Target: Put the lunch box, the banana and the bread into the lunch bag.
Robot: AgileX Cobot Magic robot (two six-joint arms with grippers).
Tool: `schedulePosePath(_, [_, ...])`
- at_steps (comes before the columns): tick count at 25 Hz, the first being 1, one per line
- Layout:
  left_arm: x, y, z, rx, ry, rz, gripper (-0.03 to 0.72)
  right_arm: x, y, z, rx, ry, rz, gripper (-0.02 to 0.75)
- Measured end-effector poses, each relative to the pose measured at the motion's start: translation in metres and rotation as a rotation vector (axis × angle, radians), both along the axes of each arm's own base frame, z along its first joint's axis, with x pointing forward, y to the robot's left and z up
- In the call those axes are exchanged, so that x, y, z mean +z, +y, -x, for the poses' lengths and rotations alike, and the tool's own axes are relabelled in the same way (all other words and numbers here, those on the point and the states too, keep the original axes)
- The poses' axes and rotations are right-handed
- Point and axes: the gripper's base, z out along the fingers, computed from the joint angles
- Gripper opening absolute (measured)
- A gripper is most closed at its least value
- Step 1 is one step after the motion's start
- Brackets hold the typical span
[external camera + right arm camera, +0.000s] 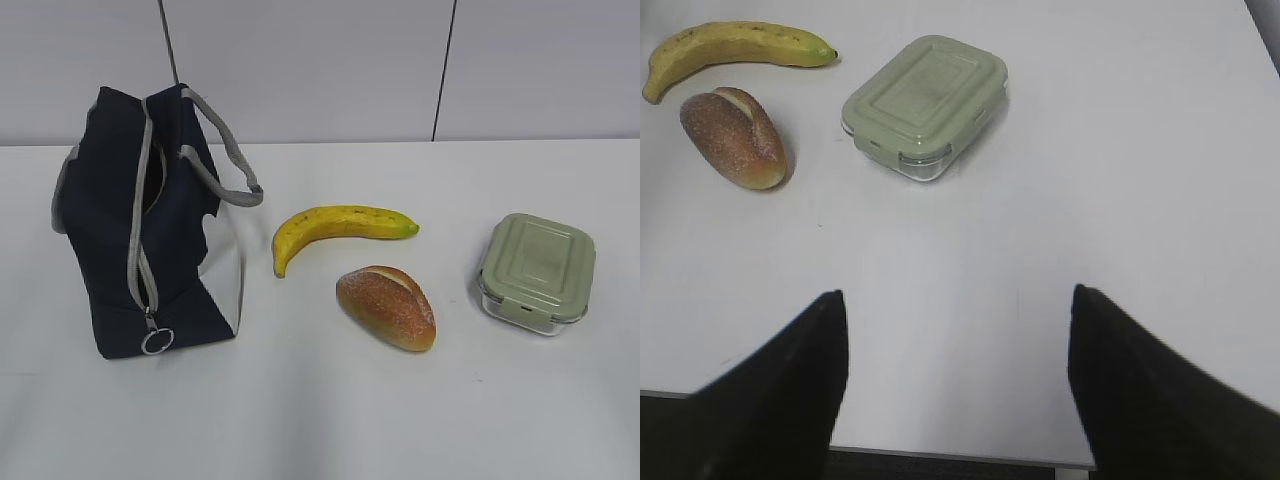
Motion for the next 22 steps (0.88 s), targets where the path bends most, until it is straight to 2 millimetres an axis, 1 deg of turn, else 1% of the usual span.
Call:
schedulePosePath(2, [0.0,0.0,0.0,0.0,0.0,0.0,0.632,0.0,0.0,0.0,0.0,0.0,0.0,0.51])
schedulePosePath(8, [0.001,0.0,-0.002,-0.002,0.012,0.003,0.553,0.0,0.0,0.0,0.0,0.0,0.0,0.51])
schedulePosePath(11, [0.008,-0.001,-0.009,-0.01,0.051,0.016,0.545,0.0,0.0,0.0,0.0,0.0,0.0,0.51])
schedulePosePath(13, [0.019,-0.002,-0.016,-0.02,0.078,0.031,0.543,0.0,0.0,0.0,0.0,0.0,0.0,0.51])
schedulePosePath(16, [0.038,-0.005,-0.035,-0.036,0.115,0.064,0.542,0.0,0.0,0.0,0.0,0.0,0.0,0.51])
schedulePosePath(20, [0.068,-0.01,-0.069,-0.069,0.116,0.15,0.536,0.0,0.0,0.0,0.0,0.0,0.0,0.51])
schedulePosePath(22, [0.08,-0.013,-0.09,-0.084,0.142,0.197,0.529,0.0,0.0,0.0,0.0,0.0,0.0,0.511])
